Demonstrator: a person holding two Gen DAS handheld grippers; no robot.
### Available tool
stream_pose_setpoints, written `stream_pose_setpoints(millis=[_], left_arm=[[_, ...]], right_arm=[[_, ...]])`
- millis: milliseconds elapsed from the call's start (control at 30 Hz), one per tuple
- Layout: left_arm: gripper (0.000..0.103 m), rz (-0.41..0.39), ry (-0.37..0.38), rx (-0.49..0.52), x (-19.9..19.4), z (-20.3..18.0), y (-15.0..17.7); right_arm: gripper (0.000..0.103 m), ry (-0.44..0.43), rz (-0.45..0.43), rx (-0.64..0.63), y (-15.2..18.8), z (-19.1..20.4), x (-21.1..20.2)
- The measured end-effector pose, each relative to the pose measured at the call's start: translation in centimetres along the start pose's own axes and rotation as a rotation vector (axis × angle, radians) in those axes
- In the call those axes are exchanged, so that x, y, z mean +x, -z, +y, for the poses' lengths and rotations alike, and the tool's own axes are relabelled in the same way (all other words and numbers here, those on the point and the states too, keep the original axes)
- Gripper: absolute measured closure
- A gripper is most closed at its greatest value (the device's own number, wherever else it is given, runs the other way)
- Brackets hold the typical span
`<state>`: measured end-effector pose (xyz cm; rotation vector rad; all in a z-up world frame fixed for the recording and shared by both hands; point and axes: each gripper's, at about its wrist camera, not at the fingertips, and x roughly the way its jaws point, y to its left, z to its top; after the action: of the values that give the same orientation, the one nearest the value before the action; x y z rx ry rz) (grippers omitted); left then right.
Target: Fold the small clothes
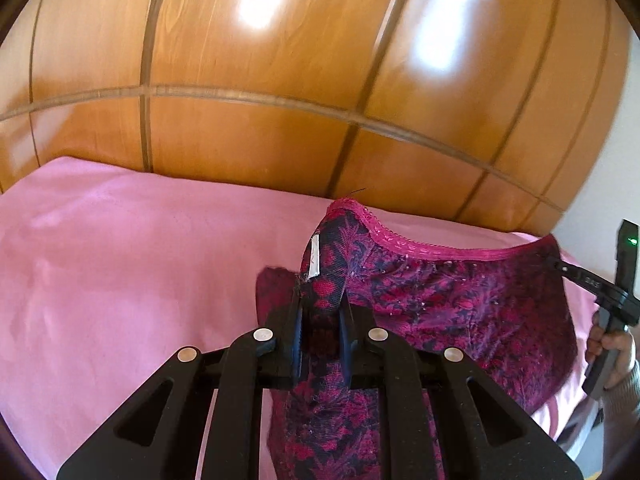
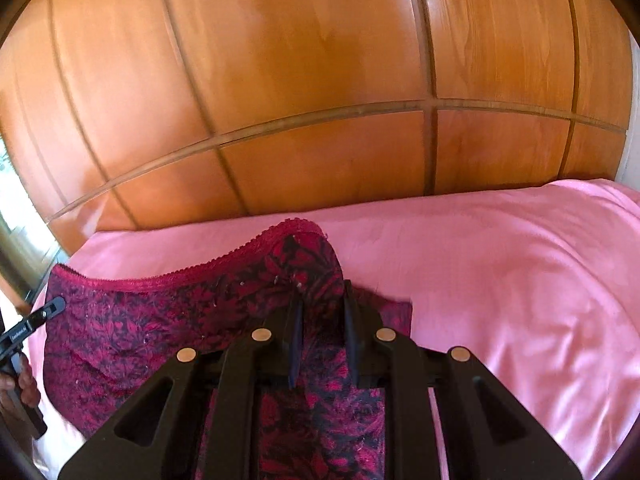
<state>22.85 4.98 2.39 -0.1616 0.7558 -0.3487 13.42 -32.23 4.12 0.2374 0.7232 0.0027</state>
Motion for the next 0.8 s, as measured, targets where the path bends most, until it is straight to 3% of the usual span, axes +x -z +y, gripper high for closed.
stream_pose_setpoints(millis=[200, 367, 433, 533, 567, 600, 667, 700, 733, 767, 800], left_arm=[[0.09, 0.083, -0.064, -0.068, 6.8, 1.7, -2.4], [0.09, 0.186, -0.116, -0.108, 11.7, 2.9, -1.7], [0.09, 0.24, -0.136, -0.122, 13.7, 3.6, -1.2], [0.089, 0.252, -0.151, -0.119, 14.3, 3.5, -1.0], [0.086, 0.256, -0.156, -0.116, 14.3, 3.4, -1.1], [0.086, 0.255, -0.155, -0.118, 14.1, 3.5, -1.2], [0.081, 0.237, -0.134, -0.133, 13.1, 3.6, -1.4], [0.078, 0.225, -0.127, -0.14, 12.5, 3.7, -1.5], [0.071, 0.199, -0.12, -0.149, 11.2, 3.7, -1.4], [0.052, 0.181, -0.131, -0.156, 10.3, 3.7, -1.3], [0.044, 0.159, -0.149, -0.17, 9.1, 3.9, -1.0]], right_arm=[[0.087, 0.077, 0.075, 0.034, -1.6, -1.2, 6.9], [0.086, 0.138, 0.171, 0.078, -0.5, -3.3, 11.9], [0.085, 0.128, 0.204, 0.119, -0.1, -4.4, 13.3], [0.081, 0.116, 0.242, 0.153, 0.0, -5.2, 14.3], [0.077, 0.116, 0.252, 0.151, -0.3, -5.4, 14.6], [0.062, 0.114, 0.263, 0.156, -0.4, -5.5, 14.5], [0.048, 0.108, 0.249, 0.183, -0.8, -6.0, 13.6], [0.047, 0.087, 0.226, 0.195, -1.0, -6.3, 12.7], [0.046, 0.069, 0.21, 0.201, -0.9, -6.0, 12.0], [0.045, 0.052, 0.186, 0.209, -0.8, -6.3, 10.6], [0.045, 0.047, 0.172, 0.209, -0.5, -6.4, 9.6]])
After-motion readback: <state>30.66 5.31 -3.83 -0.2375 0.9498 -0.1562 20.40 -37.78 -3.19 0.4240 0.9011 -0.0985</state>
